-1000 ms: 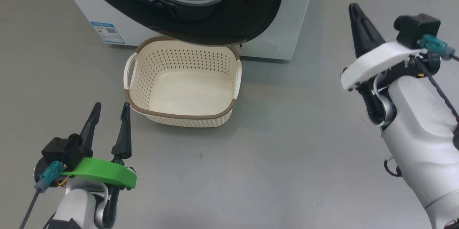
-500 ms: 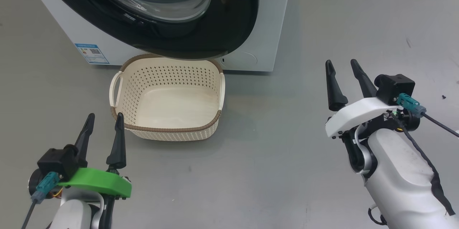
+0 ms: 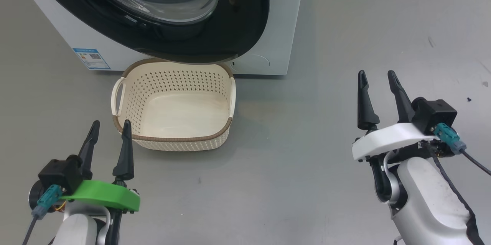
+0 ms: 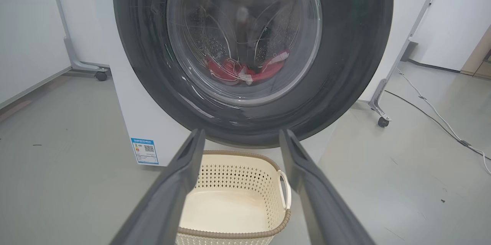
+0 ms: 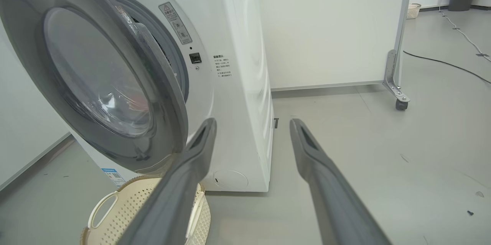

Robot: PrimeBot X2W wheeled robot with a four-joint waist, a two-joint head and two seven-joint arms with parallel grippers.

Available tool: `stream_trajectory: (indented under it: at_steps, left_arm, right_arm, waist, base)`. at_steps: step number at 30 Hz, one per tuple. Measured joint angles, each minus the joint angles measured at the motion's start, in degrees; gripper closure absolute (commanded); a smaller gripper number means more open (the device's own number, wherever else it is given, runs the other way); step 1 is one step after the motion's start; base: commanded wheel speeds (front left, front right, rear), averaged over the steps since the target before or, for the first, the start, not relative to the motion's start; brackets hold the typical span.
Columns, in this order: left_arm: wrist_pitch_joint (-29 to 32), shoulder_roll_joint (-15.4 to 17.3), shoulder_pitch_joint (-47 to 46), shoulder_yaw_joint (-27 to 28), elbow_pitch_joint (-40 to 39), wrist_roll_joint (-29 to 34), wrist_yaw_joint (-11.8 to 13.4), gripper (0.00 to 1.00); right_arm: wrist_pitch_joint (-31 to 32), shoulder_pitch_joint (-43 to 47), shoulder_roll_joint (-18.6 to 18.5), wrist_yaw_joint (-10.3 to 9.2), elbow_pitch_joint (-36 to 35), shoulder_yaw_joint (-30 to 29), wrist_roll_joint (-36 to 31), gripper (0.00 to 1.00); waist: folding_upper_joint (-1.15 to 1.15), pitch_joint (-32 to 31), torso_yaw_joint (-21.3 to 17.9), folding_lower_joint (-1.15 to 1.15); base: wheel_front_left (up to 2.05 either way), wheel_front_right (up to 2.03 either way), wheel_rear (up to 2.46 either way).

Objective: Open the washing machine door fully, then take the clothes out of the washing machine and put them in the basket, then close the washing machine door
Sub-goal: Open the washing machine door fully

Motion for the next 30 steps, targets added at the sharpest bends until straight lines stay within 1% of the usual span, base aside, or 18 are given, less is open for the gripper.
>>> stream_trajectory:
  at_steps: [7, 9, 12, 30]
  left_arm:
    - [0.0, 0.0, 0.0, 0.0, -0.1, 0.0, 0.0, 0.0]
    - [0.0, -0.1, 0.0, 0.0, -0.1, 0.0, 0.0, 0.0]
    - [0.0, -0.1, 0.0, 0.0, -0.1, 0.1, 0.0, 0.0]
    - [0.0, -0.3, 0.0, -0.1, -0.3, 0.6, 0.0, 0.0]
  right_arm:
    - [0.0, 3.1, 0.3, -0.04, -3.1, -0.6, -2.7, 0.0]
    - [0.0, 3.8, 0.5, -0.52, -3.9, -0.8, -3.4, 0.0]
    - [0.0, 4.9, 0.8, -0.53, -4.8, -1.1, -3.9, 0.0]
    - [0.0, 8.7, 1.7, -0.55, -8.0, -2.7, -7.0, 0.0]
  waist:
    - [0.0, 0.5, 0.1, 0.0]
    - [0.0, 0.6, 0.1, 0.0]
    - [0.0, 0.7, 0.1, 0.0]
    - [0.0, 1.0, 0.3, 0.0]
  base:
    - [0.0, 0.0, 0.0]
    - [0.0, 0.0, 0.0]
    - [0.0, 0.0, 0.0]
    - [0.0, 0.0, 0.0]
